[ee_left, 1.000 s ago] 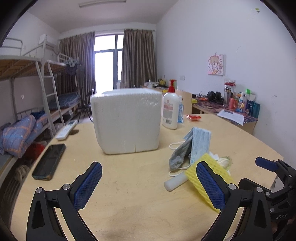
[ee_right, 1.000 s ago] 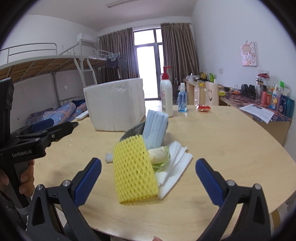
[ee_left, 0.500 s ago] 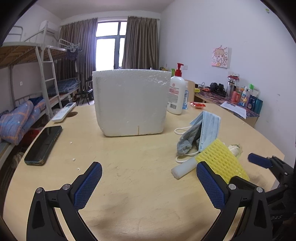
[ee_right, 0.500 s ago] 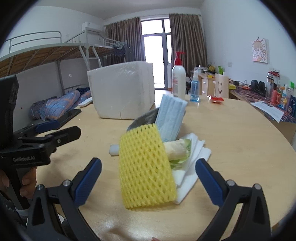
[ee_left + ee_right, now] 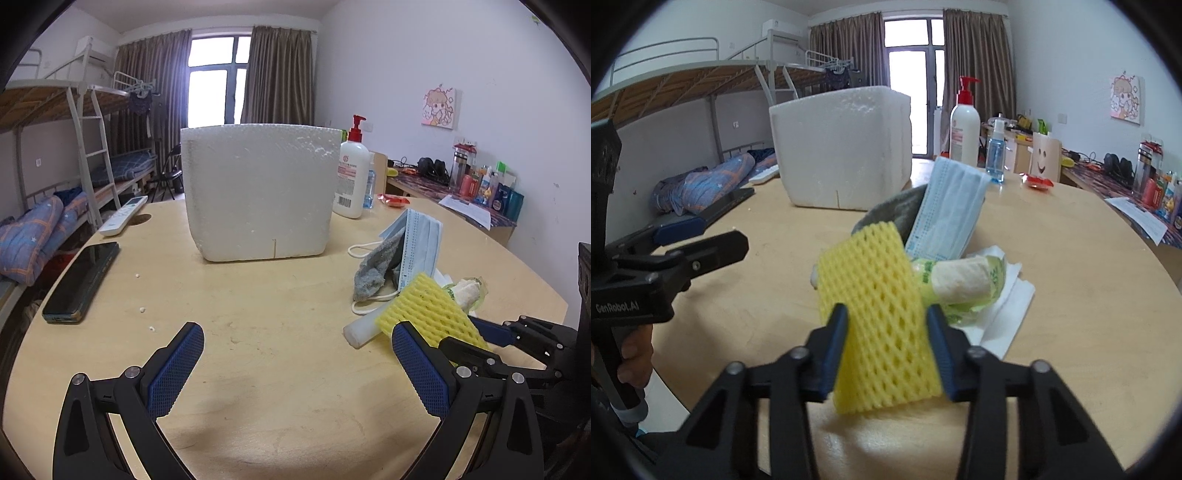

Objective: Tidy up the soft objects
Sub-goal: 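Lift the yellow foam net up off the pile with the right tool, then grasp the pink floral package with the left tool while the right tool holds the net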

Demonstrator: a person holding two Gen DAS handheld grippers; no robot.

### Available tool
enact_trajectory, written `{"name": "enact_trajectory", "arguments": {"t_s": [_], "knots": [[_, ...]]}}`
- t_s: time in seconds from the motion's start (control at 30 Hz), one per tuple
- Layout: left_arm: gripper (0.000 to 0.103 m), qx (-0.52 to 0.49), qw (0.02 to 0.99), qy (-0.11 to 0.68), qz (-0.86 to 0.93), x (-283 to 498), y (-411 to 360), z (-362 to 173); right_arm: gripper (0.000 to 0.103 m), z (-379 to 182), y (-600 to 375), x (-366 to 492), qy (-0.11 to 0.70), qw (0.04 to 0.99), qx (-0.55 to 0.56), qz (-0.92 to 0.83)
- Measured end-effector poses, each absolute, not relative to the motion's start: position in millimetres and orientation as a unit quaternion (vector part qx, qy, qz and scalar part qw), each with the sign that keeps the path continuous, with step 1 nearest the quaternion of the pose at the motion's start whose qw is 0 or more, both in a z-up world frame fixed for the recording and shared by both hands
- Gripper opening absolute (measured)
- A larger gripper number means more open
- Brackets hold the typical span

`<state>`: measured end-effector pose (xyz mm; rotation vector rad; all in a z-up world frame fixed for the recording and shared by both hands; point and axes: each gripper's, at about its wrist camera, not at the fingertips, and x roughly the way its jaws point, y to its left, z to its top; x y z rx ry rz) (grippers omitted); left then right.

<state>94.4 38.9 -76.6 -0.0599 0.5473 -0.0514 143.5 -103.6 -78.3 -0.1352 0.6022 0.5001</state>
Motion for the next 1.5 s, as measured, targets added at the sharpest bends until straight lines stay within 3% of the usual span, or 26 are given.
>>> {"name": "enact_trajectory", "arguments": {"t_s": [0.2,0.7,1.5], "knots": [[0.102,-0.029,0.961,0.275,-0.027,96,38,-78,0.013,-84,-101,145,0.306,0.916,-0.075,0.249],[0.102,-0.011,0.960,0.276,-0.047,100,18,-73,0.011,-51,-138,139,0.264,0.931,-0.024,0.251],[0.102,0.029,0.935,0.324,-0.144,142,-67,-86,0.011,-57,-218,145,0.259,0.947,0.046,0.184]]}}
